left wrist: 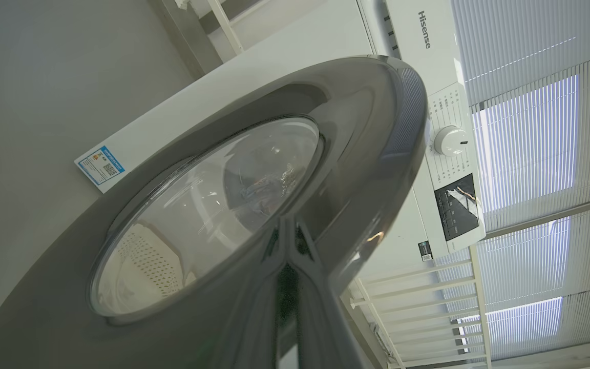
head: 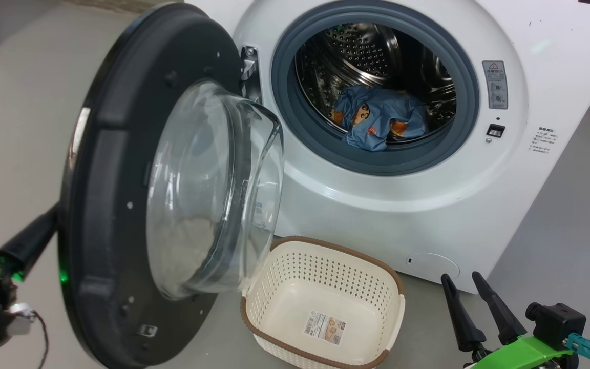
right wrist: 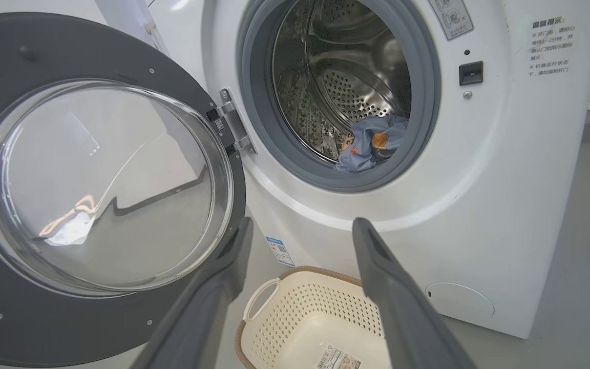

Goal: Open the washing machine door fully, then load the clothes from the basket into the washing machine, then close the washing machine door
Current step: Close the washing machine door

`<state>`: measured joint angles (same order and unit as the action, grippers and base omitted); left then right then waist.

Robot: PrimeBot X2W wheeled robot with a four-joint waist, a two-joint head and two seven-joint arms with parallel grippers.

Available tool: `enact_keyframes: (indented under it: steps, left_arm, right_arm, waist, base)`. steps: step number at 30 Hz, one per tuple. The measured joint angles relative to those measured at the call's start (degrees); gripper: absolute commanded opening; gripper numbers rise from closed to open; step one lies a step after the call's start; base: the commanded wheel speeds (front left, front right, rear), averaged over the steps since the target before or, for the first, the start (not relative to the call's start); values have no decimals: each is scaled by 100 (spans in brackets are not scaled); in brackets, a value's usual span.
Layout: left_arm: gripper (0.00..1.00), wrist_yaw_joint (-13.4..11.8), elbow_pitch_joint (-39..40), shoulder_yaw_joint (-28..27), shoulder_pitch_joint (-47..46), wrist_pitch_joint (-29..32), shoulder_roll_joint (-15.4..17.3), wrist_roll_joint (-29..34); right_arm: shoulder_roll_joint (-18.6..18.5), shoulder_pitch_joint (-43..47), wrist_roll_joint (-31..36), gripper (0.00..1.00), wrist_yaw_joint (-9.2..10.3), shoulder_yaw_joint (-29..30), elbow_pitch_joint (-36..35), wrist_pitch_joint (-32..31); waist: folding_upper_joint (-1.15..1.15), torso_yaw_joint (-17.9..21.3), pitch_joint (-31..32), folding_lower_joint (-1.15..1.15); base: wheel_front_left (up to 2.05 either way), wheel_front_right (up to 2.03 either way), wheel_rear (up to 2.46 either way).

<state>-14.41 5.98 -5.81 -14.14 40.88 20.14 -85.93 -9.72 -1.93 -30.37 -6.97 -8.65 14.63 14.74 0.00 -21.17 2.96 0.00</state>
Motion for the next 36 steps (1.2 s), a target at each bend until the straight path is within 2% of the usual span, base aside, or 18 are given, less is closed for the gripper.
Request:
enact_keyframes:
  steps: [17,36]
  left_arm:
    - [0,-104,523,535,70,192,-215,5]
    - [0,-46,532,817,67,189,-431,63]
  right_arm:
    - [29,-1,-5,100,0,8,13,0]
    - [18,-1,0,100,0,29,11,0]
  waist:
    - [0,338,-19,0]
    - [0,1272,42,0]
  base:
    - [0,0,0]
    - [0,0,0]
